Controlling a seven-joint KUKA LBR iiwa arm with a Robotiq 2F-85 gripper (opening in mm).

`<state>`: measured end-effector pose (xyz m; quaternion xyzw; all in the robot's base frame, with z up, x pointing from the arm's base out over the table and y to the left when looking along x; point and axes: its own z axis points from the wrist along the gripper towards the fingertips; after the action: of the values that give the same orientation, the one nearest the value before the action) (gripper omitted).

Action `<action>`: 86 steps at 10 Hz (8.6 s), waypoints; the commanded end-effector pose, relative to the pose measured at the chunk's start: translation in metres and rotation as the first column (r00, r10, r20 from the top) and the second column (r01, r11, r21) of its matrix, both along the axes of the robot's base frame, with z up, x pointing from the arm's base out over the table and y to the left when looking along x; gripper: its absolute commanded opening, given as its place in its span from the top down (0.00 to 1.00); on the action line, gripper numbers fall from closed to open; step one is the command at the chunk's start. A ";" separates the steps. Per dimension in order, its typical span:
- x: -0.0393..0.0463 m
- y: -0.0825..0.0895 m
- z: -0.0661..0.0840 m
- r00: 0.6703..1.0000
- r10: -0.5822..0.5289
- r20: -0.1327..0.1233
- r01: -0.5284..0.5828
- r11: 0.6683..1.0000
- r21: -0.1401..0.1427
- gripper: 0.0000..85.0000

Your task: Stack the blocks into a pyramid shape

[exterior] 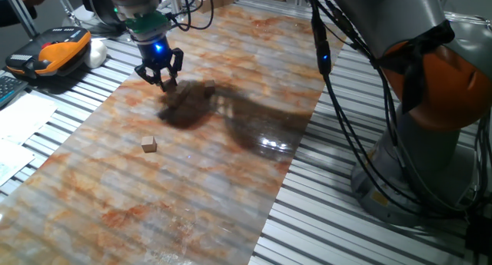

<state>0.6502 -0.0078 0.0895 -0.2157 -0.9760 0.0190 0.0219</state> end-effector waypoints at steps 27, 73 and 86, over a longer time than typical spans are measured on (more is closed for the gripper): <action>0.0087 -0.046 -0.008 0.809 0.586 0.053 -0.587 0.809 0.026 1.00; 0.0023 -0.046 -0.027 0.900 0.428 0.077 -0.430 0.903 -0.001 1.00; 0.0030 -0.045 -0.027 0.908 0.413 0.070 -0.412 0.911 -0.020 0.80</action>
<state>0.6531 -0.0530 0.0627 -0.0071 -0.9996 0.0177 -0.0188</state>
